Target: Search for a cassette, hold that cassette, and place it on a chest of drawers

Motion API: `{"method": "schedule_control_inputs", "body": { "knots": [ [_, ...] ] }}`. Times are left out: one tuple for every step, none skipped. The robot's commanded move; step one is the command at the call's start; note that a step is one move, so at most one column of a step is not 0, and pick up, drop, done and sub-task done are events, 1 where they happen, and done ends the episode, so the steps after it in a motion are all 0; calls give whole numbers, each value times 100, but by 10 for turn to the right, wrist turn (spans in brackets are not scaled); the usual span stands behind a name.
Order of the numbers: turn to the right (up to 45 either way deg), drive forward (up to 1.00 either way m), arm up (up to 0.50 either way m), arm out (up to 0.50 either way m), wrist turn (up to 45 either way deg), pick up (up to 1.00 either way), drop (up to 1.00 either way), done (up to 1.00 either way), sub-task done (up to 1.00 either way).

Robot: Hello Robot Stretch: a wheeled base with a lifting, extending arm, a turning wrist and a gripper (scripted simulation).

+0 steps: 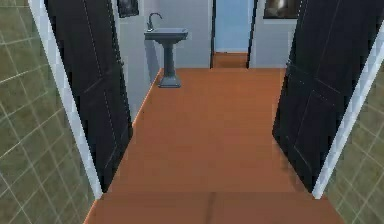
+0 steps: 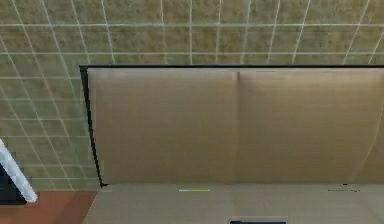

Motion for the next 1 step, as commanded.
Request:
{"method": "schedule_control_inputs", "body": {
  "knots": [
    [0,65,0,0,0,0,0,0,0]
  ]
}}
